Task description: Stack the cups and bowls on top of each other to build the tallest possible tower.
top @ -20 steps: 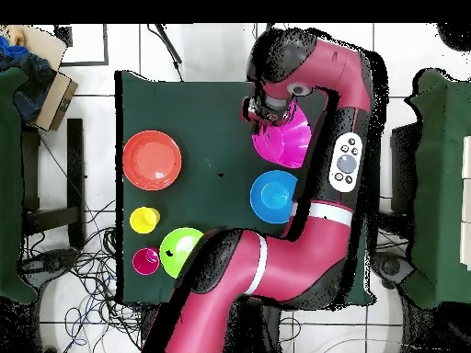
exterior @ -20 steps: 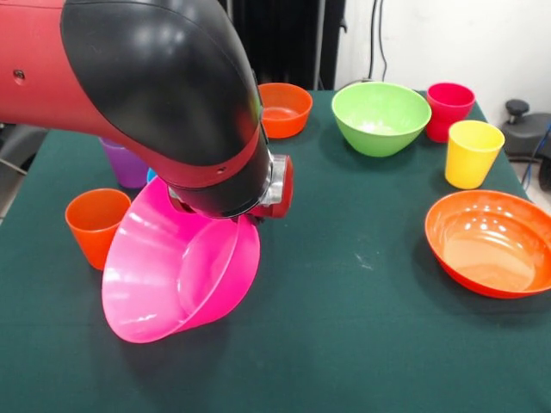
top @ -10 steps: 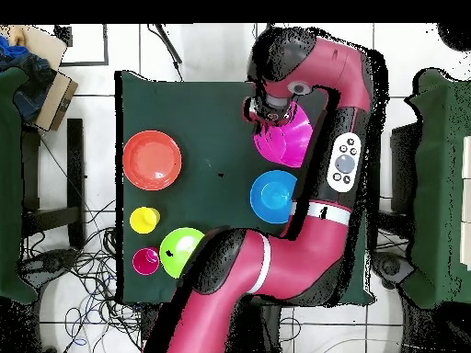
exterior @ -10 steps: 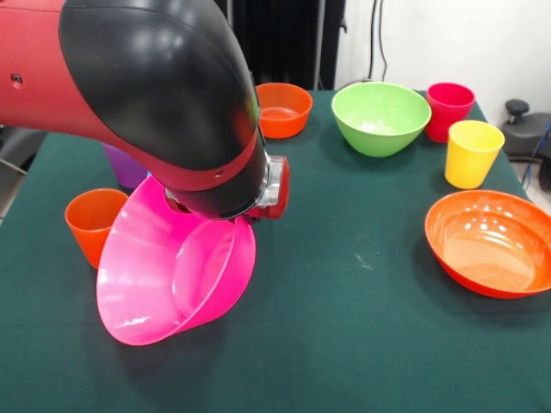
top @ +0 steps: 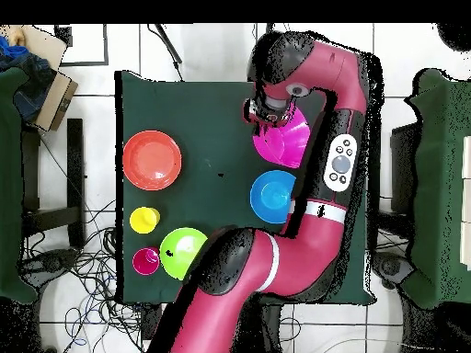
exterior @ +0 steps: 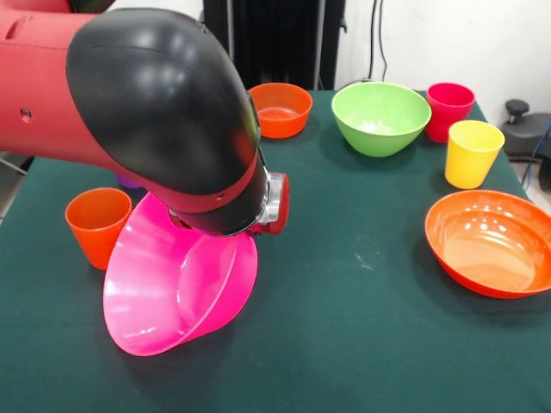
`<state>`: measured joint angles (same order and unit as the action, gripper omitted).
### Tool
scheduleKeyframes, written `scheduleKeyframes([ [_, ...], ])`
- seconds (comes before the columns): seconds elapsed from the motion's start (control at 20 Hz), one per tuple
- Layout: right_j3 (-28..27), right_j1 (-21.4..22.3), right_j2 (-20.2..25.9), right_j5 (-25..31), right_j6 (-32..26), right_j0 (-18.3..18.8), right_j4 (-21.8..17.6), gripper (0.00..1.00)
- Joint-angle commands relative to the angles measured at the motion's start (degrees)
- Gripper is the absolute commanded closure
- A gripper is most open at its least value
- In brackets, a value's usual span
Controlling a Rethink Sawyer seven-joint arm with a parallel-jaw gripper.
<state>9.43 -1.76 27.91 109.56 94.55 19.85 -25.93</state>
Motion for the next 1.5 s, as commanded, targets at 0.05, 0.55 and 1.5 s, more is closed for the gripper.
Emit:
scheduleKeyframes([
  [0.05,1.48,2.14,14.22,6.35,-12.83,1.98,-11.77,1.0],
  [0.55,2.63,2.97,23.16,7.83,-12.66,4.06,-20.51,1.0],
  [1.5,3.71,3.22,34.79,9.68,-13.09,6.64,-32.39,1.0],
])
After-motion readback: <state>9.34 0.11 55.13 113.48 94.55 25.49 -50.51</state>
